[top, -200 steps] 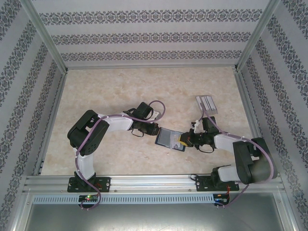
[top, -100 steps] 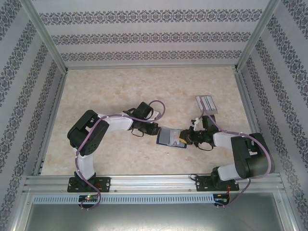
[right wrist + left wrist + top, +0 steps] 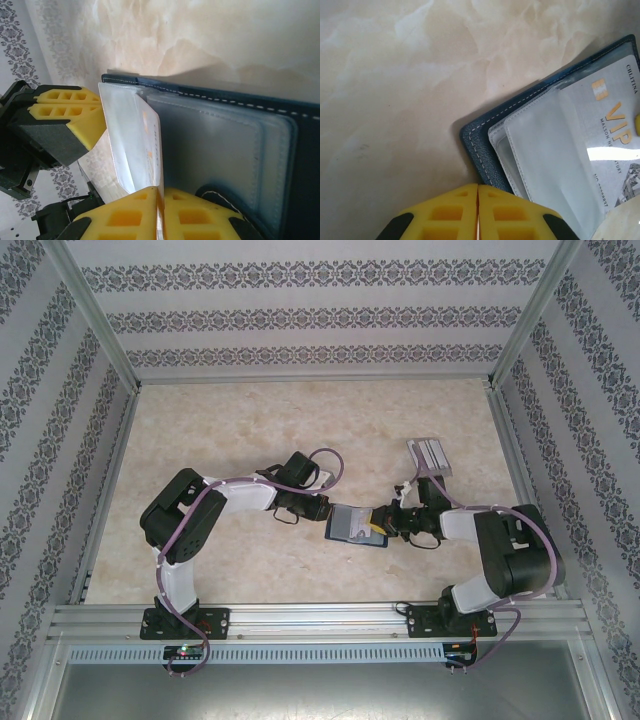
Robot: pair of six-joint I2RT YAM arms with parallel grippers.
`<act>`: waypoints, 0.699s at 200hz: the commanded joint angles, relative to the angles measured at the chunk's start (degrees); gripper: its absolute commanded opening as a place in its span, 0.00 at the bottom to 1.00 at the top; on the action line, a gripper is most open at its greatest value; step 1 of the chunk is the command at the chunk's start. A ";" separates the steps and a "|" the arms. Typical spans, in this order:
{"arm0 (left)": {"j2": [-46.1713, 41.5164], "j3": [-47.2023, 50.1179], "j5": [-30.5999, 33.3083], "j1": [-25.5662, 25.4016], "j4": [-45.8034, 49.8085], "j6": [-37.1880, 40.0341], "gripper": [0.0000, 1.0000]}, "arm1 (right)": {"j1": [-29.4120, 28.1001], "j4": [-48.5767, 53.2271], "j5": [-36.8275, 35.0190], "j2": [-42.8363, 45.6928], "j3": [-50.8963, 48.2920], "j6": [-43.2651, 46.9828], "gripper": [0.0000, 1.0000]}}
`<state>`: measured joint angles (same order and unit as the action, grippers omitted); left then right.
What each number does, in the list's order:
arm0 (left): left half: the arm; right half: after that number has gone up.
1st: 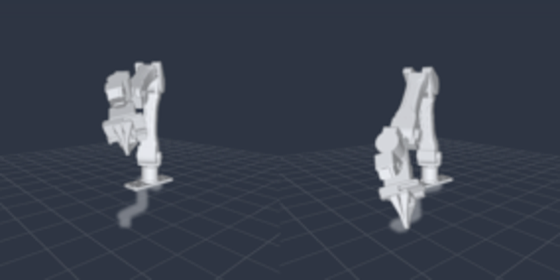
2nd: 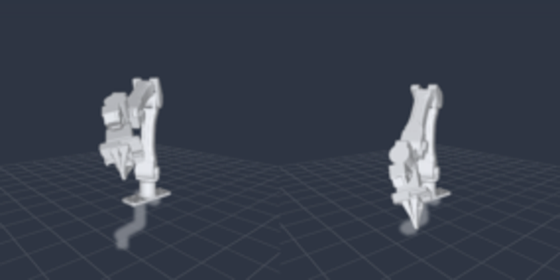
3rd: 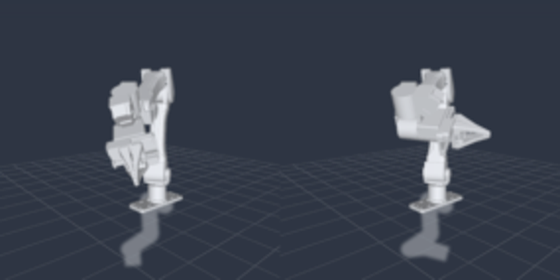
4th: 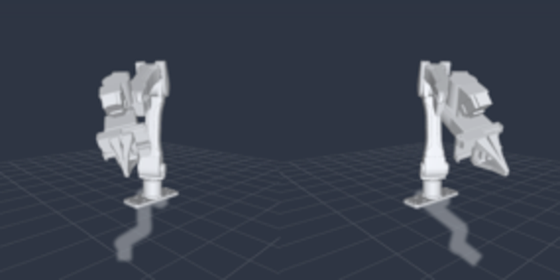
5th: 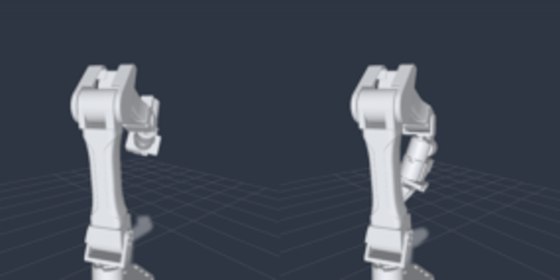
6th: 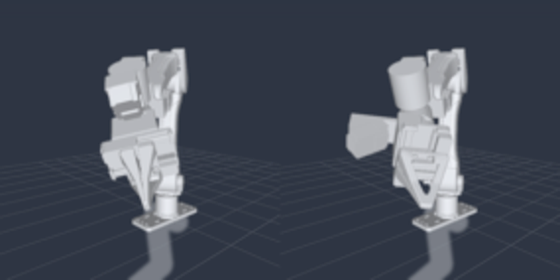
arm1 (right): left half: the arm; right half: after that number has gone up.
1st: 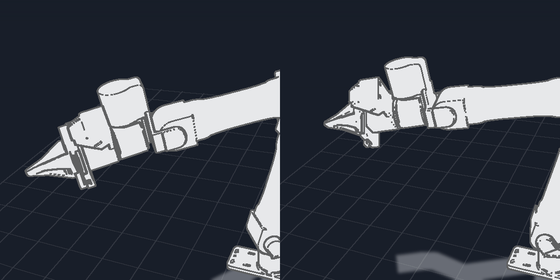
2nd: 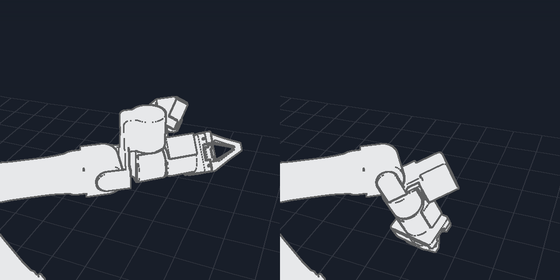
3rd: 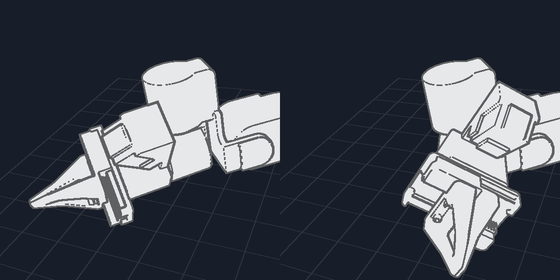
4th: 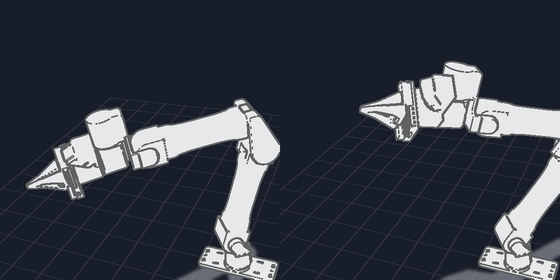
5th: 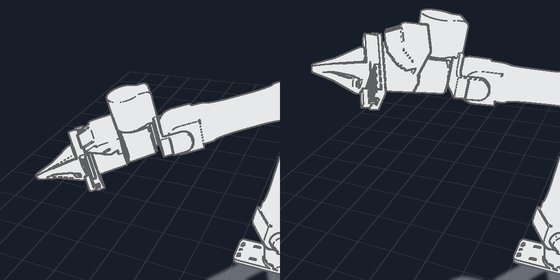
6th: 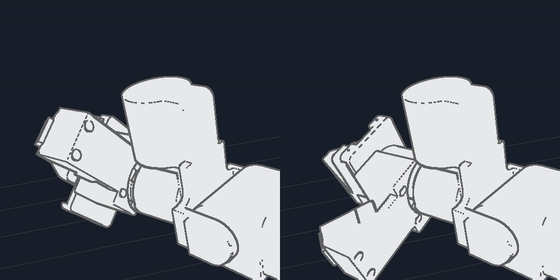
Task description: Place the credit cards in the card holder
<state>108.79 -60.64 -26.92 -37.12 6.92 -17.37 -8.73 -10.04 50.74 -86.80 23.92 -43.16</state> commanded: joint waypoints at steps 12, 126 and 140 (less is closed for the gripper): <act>-2.18 1.13 4.55 -0.23 1.15 -0.30 0.13 | 0.29 -0.73 -0.45 -2.75 0.53 2.11 0.12; -1.52 1.17 2.89 -0.23 0.52 -0.88 0.10 | -4.03 -2.51 -5.85 0.83 -1.73 -4.34 0.15; -1.42 1.14 2.45 -0.24 0.34 -1.01 0.10 | -5.26 -1.93 -7.15 1.66 -1.11 -5.06 0.14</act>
<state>108.27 -60.45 -24.80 -37.12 6.90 -17.41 -11.99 -12.99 48.10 -86.43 23.49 -45.36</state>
